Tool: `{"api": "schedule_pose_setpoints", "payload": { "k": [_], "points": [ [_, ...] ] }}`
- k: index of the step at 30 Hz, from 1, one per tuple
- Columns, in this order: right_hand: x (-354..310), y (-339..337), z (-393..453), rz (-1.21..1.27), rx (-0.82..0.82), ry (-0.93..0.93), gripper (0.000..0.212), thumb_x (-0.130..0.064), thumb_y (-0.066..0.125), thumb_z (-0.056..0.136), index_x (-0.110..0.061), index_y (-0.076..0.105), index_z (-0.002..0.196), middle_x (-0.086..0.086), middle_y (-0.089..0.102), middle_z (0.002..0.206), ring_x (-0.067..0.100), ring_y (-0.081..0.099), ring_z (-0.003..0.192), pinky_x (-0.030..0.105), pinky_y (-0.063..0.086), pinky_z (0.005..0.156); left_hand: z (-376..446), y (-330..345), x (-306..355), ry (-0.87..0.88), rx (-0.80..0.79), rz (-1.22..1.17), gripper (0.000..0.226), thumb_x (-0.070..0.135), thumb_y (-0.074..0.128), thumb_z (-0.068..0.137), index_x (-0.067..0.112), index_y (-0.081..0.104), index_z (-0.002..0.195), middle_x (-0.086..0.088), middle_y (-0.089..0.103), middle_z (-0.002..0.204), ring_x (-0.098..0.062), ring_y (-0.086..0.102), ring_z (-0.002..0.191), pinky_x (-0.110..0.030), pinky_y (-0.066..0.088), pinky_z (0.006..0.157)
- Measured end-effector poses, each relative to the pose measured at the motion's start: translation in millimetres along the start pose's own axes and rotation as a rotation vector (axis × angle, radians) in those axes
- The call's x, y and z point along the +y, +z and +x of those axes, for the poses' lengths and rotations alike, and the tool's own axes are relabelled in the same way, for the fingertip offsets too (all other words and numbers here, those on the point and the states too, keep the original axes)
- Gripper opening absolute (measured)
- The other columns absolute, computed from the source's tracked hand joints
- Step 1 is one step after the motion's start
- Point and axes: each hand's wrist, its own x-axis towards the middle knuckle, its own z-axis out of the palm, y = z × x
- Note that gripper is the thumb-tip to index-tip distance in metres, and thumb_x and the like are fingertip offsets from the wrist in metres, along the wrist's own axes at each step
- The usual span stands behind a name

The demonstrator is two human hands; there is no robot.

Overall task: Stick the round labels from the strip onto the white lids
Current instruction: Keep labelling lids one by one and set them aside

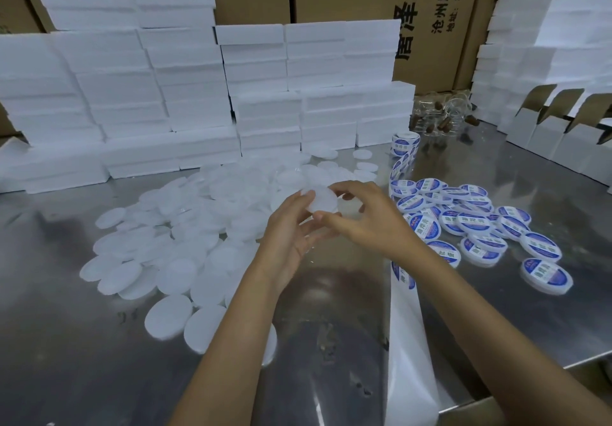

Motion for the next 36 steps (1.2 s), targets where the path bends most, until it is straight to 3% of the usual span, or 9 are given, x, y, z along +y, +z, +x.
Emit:
{"api": "schedule_pose_setpoints", "payload": {
  "k": [3, 7, 11, 13, 16, 21, 26, 29, 36],
  "points": [
    [-2, -5, -12, -0.034, 0.012, -0.066, 0.049, -0.037, 0.079, 0.08, -0.025, 0.062, 0.125, -0.013, 0.06, 0.117, 0.008, 0.05, 0.109, 0.016, 0.038, 0.084, -1, 2, -1, 0.007, -0.113, 0.014, 0.03, 0.007, 0.056, 0.101, 0.003, 0.062, 0.13, -0.015, 0.07, 0.125, -0.038, 0.07, 0.111, -0.038, 0.061, 0.085],
    [1, -16, -24, -0.085, 0.009, -0.051, 0.051, -0.034, 0.075, 0.086, -0.022, 0.059, 0.134, -0.009, 0.06, 0.123, 0.009, 0.049, 0.117, 0.023, 0.039, 0.097, -2, 5, -4, 0.0, -0.135, 0.008, 0.038, -0.004, 0.05, 0.101, 0.007, 0.054, 0.137, -0.02, 0.07, 0.124, -0.04, 0.07, 0.11, -0.04, 0.059, 0.092],
    [21, -50, -35, -0.077, 0.067, 0.163, 0.016, -0.013, 0.06, 0.092, -0.024, 0.068, 0.1, -0.014, 0.065, 0.092, 0.011, 0.059, 0.091, 0.022, 0.041, 0.075, -2, 4, -2, 0.001, -0.142, -0.068, 0.043, -0.009, 0.046, 0.101, 0.014, 0.056, 0.136, -0.025, 0.069, 0.122, -0.044, 0.069, 0.11, -0.04, 0.06, 0.091],
    [32, -63, -45, -0.177, -0.042, 0.282, 0.017, -0.013, 0.059, 0.088, -0.027, 0.068, 0.085, -0.015, 0.064, 0.078, 0.006, 0.06, 0.077, 0.019, 0.043, 0.067, -1, 4, -3, -0.006, -0.132, -0.073, 0.045, -0.01, 0.044, 0.1, 0.014, 0.058, 0.135, -0.025, 0.069, 0.121, -0.045, 0.068, 0.11, -0.042, 0.058, 0.093],
    [37, -56, -60, -0.209, -0.28, 0.273, 0.019, -0.011, 0.068, 0.084, -0.028, 0.068, 0.093, -0.014, 0.064, 0.093, 0.005, 0.06, 0.079, 0.012, 0.044, 0.071, -1, 6, -6, -0.014, -0.101, -0.036, 0.045, -0.011, 0.043, 0.099, 0.015, 0.062, 0.131, -0.024, 0.07, 0.12, -0.044, 0.07, 0.107, -0.041, 0.06, 0.09],
    [33, -15, -62, -0.15, -0.257, 0.113, 0.026, -0.025, 0.076, 0.084, -0.024, 0.069, 0.109, -0.013, 0.061, 0.104, 0.002, 0.053, 0.095, 0.02, 0.044, 0.086, 1, 3, -12, -0.039, -0.016, 0.113, 0.037, -0.008, 0.043, 0.1, 0.014, 0.064, 0.122, -0.02, 0.065, 0.127, -0.036, 0.074, 0.099, -0.037, 0.063, 0.08],
    [25, 6, -50, -0.17, -0.274, 0.091, 0.037, -0.035, 0.077, 0.081, -0.027, 0.069, 0.117, -0.015, 0.058, 0.106, 0.004, 0.05, 0.103, 0.025, 0.04, 0.095, 3, -1, -17, -0.076, 0.044, 0.272, 0.035, -0.003, 0.043, 0.102, 0.02, 0.063, 0.12, -0.016, 0.061, 0.134, -0.028, 0.076, 0.096, -0.034, 0.063, 0.078],
    [23, 13, -45, -0.211, -0.259, 0.099, 0.033, -0.04, 0.075, 0.083, -0.029, 0.069, 0.113, -0.017, 0.056, 0.105, 0.006, 0.048, 0.103, 0.033, 0.039, 0.098, 6, -2, -19, -0.074, 0.06, 0.358, 0.036, -0.001, 0.042, 0.104, 0.023, 0.062, 0.121, -0.015, 0.059, 0.135, -0.026, 0.075, 0.098, -0.032, 0.062, 0.075],
    [24, 19, -44, -0.199, -0.228, 0.102, 0.023, -0.039, 0.076, 0.083, -0.03, 0.068, 0.103, -0.021, 0.054, 0.099, 0.003, 0.046, 0.099, 0.033, 0.038, 0.095, 5, -2, -20, -0.038, 0.064, 0.478, 0.037, 0.0, 0.041, 0.103, 0.023, 0.059, 0.125, -0.015, 0.058, 0.136, -0.027, 0.073, 0.101, -0.038, 0.063, 0.084]
  ]
}}
